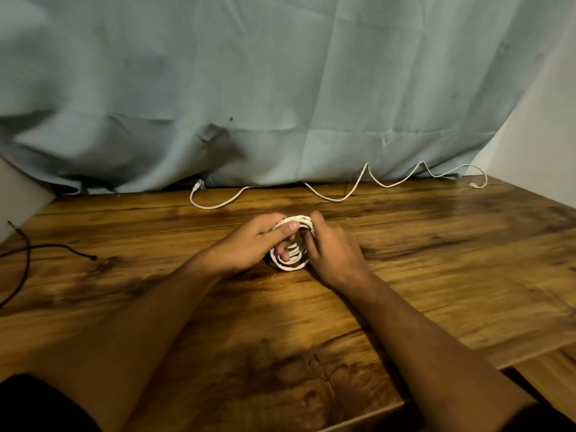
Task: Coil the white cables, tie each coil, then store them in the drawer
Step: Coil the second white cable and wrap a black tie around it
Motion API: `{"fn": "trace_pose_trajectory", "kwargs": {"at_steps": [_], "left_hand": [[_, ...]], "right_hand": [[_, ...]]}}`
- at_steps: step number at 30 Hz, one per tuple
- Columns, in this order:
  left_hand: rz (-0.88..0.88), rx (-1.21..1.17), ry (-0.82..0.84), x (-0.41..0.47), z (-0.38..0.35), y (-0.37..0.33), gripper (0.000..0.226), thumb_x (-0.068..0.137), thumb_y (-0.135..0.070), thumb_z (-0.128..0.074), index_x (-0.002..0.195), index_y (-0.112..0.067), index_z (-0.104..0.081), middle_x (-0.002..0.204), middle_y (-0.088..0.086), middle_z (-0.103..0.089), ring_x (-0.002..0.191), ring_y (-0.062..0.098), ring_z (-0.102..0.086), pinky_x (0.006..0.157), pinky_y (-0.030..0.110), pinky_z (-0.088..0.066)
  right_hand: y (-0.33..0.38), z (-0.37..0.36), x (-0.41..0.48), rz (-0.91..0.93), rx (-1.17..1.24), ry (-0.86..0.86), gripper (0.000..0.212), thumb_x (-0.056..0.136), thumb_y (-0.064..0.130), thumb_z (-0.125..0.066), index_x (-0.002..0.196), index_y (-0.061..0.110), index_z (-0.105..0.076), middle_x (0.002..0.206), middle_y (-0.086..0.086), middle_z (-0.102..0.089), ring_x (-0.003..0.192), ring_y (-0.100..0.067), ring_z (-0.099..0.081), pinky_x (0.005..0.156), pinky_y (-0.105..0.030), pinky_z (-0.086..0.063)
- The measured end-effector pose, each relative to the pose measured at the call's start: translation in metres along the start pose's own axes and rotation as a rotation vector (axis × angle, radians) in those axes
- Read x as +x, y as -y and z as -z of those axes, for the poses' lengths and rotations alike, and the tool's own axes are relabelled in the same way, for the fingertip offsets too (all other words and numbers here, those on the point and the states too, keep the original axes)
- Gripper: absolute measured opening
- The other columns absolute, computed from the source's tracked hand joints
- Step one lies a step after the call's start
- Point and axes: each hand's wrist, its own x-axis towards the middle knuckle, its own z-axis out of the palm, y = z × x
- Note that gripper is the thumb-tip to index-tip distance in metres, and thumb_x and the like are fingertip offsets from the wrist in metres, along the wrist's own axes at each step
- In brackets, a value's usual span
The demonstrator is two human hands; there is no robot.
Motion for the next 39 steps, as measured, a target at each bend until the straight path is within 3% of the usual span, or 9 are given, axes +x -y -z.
{"fn": "trace_pose_trajectory", "kwargs": {"at_steps": [7, 13, 17, 23, 27, 30, 34, 36, 39], "left_hand": [[0.128, -0.335, 0.055, -0.023, 0.002, -0.026, 0.021, 0.105, -0.020, -0.050, 0.104, -0.004, -0.063, 0.068, 0.006, -0.062, 0.061, 0.016, -0.063, 0.066, 0.027, -0.056], [0.179, -0.452, 0.161, -0.050, 0.025, -0.034, 0.024, 0.099, -0.028, -0.060, 0.104, -0.006, -0.068, 0.071, 0.009, -0.064, 0.075, 0.025, -0.069, 0.082, 0.037, -0.055], [0.176, -0.422, 0.145, -0.071, 0.040, -0.038, 0.025, 0.100, -0.032, -0.056, 0.100, -0.008, -0.062, 0.068, 0.005, -0.055, 0.078, 0.025, -0.065, 0.083, 0.036, -0.053], [0.137, -0.386, -0.067, -0.108, 0.067, -0.036, 0.025, 0.107, -0.027, -0.045, 0.092, -0.009, -0.050, 0.062, -0.001, -0.038, 0.064, 0.019, -0.048, 0.067, 0.025, -0.046], [0.147, -0.403, -0.226, -0.138, 0.101, -0.025, 0.024, 0.108, -0.025, -0.045, 0.089, -0.012, -0.050, 0.062, -0.003, -0.038, 0.064, 0.017, -0.042, 0.066, 0.026, -0.043], [0.088, -0.398, -0.396, -0.157, 0.137, -0.014, 0.023, 0.105, -0.027, -0.048, 0.086, -0.014, -0.052, 0.062, -0.002, -0.038, 0.065, 0.019, -0.038, 0.069, 0.031, -0.040], [0.058, -0.456, -0.697, -0.177, 0.177, 0.003, 0.032, 0.110, -0.023, -0.043, 0.082, -0.016, -0.058, 0.060, -0.003, -0.041, 0.060, 0.016, -0.046, 0.066, 0.029, -0.042], [0.023, -0.472, -0.820, -0.182, 0.188, 0.010, 0.034, 0.110, -0.024, -0.043, 0.081, -0.016, -0.058, 0.058, -0.003, -0.041, 0.058, 0.016, -0.047, 0.064, 0.027, -0.044], [0.003, -0.466, -0.919, -0.185, 0.198, 0.018, 0.032, 0.110, -0.025, -0.044, 0.082, -0.015, -0.054, 0.059, -0.003, -0.042, 0.058, 0.016, -0.047, 0.064, 0.028, -0.044]], "right_hand": [[0.014, 0.006, -0.005, 0.045, 0.106, 0.047, 0.017, 0.108, 0.039, -0.042, 0.099, 0.029, -0.033, 0.089, -0.009, -0.069, 0.077, -0.034, -0.063, 0.062, -0.038, -0.037], [0.040, 0.014, -0.001, 0.164, 0.121, 0.079, 0.008, 0.107, 0.034, -0.045, 0.108, 0.026, -0.044, 0.094, -0.003, -0.069, 0.075, -0.023, -0.061, 0.062, -0.036, -0.040], [0.061, 0.013, 0.006, 0.228, 0.098, 0.070, 0.008, 0.106, 0.033, -0.045, 0.106, 0.025, -0.043, 0.095, -0.005, -0.068, 0.081, -0.029, -0.062, 0.065, -0.039, -0.045], [0.101, -0.004, 0.032, 0.362, 0.110, 0.080, 0.015, 0.103, 0.040, -0.046, 0.105, 0.025, -0.043, 0.096, -0.015, -0.071, 0.088, -0.043, -0.065, 0.064, -0.044, -0.045], [0.133, -0.026, 0.045, 0.358, 0.258, 0.145, 0.020, 0.104, 0.046, -0.051, 0.111, 0.029, -0.045, 0.093, -0.001, -0.070, 0.082, -0.027, -0.065, 0.067, -0.042, -0.049], [0.158, -0.047, 0.049, 0.372, 0.342, 0.217, 0.021, 0.101, 0.043, -0.060, 0.107, 0.026, -0.048, 0.080, 0.011, -0.059, 0.075, -0.017, -0.056, 0.065, -0.037, -0.040], [0.201, -0.076, 0.055, 0.428, 0.374, 0.294, 0.018, 0.098, 0.041, -0.064, 0.111, 0.029, -0.060, 0.089, 0.007, -0.067, 0.081, -0.015, -0.062, 0.074, -0.043, -0.053], [0.223, -0.090, 0.059, 0.448, 0.365, 0.310, 0.015, 0.098, 0.041, -0.064, 0.109, 0.031, -0.061, 0.095, 0.010, -0.063, 0.085, -0.011, -0.059, 0.078, -0.041, -0.053], [0.250, -0.107, 0.065, 0.501, 0.330, 0.284, 0.032, 0.099, 0.041, -0.062, 0.127, 0.026, -0.061, 0.117, 0.006, -0.056, 0.102, -0.010, -0.051, 0.087, -0.035, -0.047]]}}
